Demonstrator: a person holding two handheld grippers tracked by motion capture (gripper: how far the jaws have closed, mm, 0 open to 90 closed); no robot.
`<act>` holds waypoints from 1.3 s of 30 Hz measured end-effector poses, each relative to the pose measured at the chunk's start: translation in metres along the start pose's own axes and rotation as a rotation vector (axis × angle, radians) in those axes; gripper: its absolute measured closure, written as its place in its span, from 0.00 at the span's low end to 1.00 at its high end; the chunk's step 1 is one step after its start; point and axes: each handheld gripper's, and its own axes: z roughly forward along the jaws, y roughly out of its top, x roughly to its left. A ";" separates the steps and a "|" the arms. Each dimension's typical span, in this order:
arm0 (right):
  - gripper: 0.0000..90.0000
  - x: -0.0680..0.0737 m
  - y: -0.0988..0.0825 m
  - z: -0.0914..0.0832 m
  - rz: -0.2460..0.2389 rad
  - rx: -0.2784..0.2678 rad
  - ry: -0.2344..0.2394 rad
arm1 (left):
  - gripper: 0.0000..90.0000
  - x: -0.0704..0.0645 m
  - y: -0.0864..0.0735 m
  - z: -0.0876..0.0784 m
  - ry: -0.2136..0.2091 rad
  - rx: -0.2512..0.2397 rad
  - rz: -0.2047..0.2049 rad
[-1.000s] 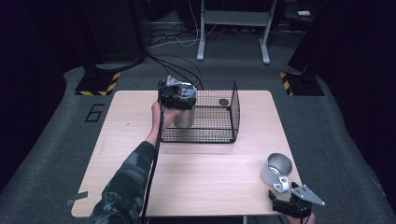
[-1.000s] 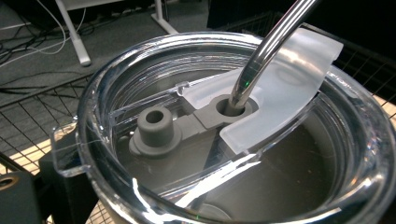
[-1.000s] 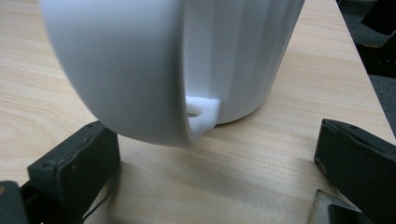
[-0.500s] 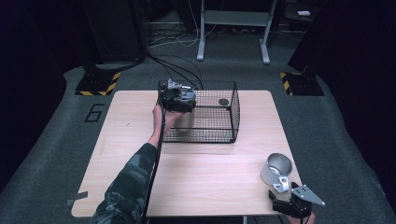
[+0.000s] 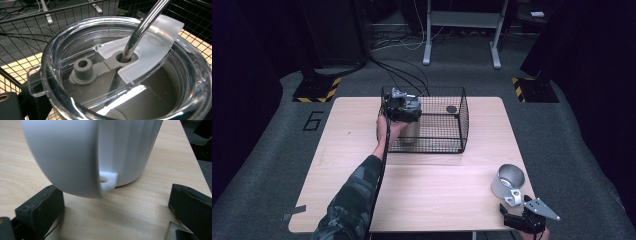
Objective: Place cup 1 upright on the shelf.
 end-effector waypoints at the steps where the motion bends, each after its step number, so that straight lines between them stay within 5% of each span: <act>1: 0.00 0.000 0.000 0.000 -0.002 0.000 0.000 | 0.04 0.000 -0.001 0.001 0.000 -0.001 -0.004; 11: 0.00 0.000 0.000 0.000 -0.002 0.000 0.001 | 0.04 -0.003 -0.007 0.007 0.004 0.007 -0.001; 18: 0.00 0.000 0.000 0.000 0.000 0.000 0.000 | 0.04 -0.011 -0.013 0.003 0.028 0.000 0.043; 39: 0.00 0.000 0.000 0.000 0.003 0.000 -0.006 | 0.04 -0.015 -0.025 -0.009 0.043 -0.011 0.046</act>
